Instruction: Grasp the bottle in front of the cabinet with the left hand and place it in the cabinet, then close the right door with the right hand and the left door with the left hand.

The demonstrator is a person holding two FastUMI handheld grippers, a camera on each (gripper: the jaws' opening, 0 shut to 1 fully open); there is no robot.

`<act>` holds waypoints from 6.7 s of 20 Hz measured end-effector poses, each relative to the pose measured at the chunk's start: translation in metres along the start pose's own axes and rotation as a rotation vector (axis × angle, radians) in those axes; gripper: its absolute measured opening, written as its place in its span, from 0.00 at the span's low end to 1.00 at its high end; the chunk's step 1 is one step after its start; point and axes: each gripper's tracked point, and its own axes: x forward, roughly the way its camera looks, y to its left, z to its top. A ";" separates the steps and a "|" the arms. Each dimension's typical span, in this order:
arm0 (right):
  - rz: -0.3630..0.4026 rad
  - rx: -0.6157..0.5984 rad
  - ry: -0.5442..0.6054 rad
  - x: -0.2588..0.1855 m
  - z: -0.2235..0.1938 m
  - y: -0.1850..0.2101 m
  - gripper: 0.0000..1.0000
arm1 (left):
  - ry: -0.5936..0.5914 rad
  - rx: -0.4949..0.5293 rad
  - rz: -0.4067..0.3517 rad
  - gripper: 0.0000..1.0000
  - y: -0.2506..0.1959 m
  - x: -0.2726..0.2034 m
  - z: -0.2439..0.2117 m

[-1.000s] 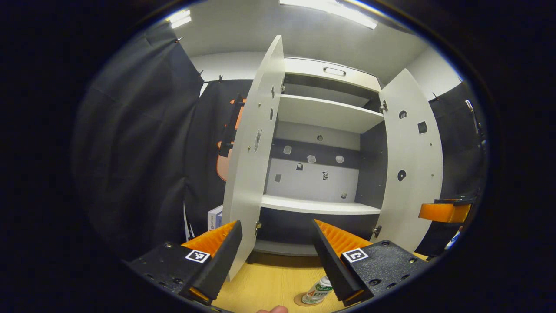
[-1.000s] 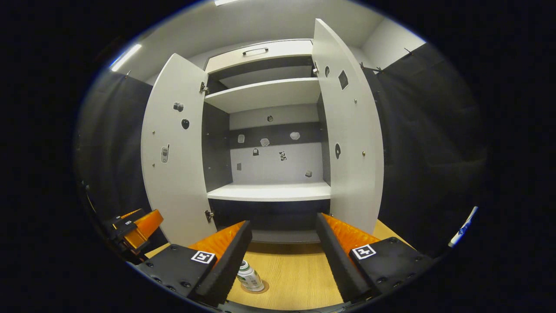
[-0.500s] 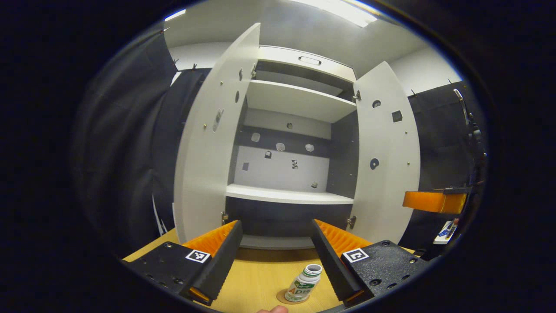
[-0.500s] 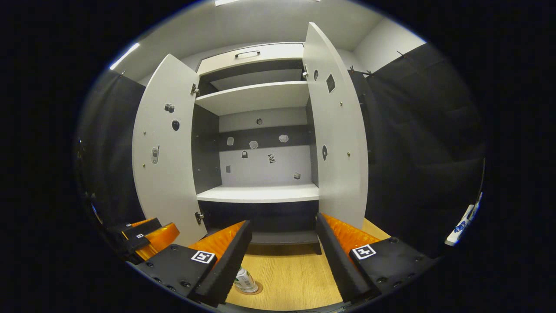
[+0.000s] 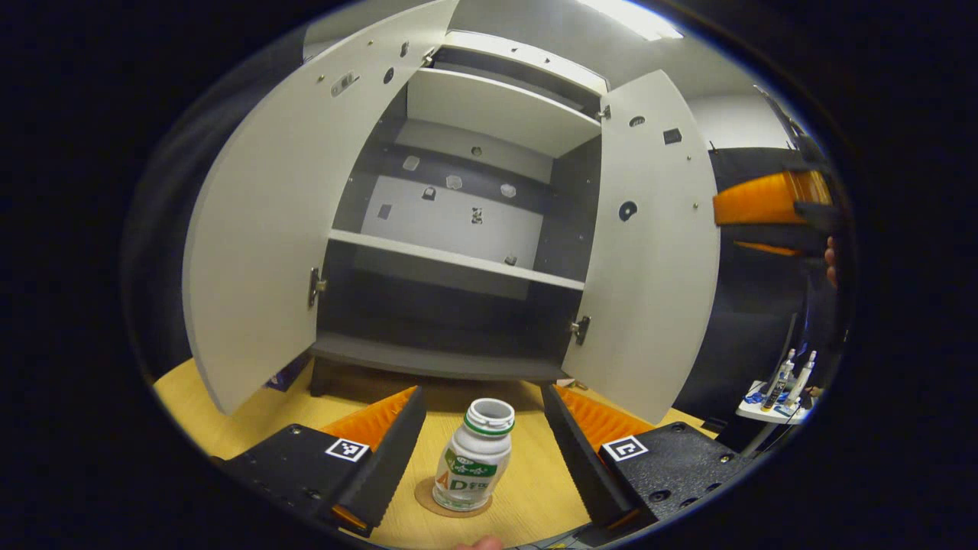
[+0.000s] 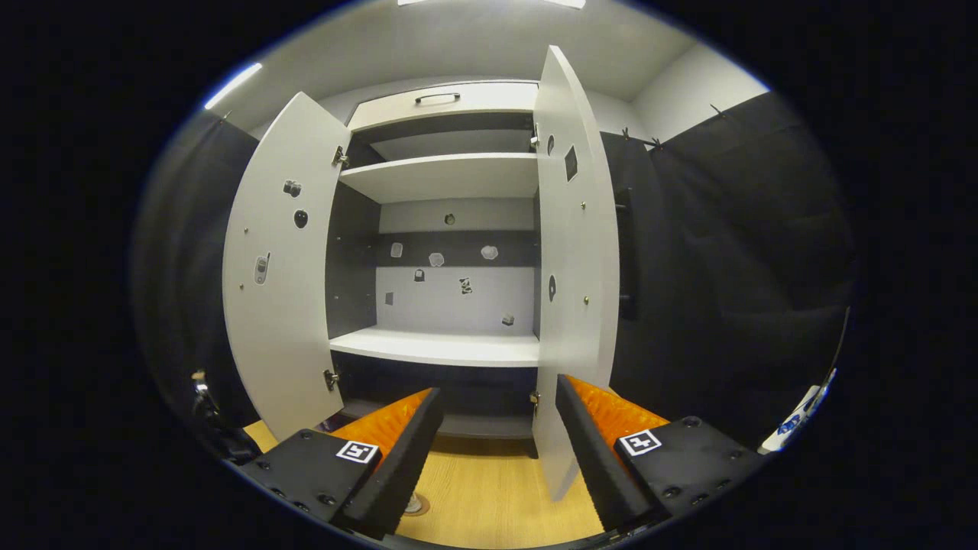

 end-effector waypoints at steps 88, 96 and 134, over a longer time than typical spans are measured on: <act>-0.260 0.190 0.015 -0.067 -0.037 -0.107 0.98 | -0.301 0.077 -0.043 0.98 -0.021 0.126 0.353; -0.129 0.173 -0.020 -0.042 -0.022 -0.048 1.00 | -0.277 0.087 0.028 0.96 0.003 0.031 0.292; -0.336 0.042 -0.144 0.067 0.117 -0.207 0.98 | -0.220 0.056 0.227 0.96 0.075 -0.096 0.193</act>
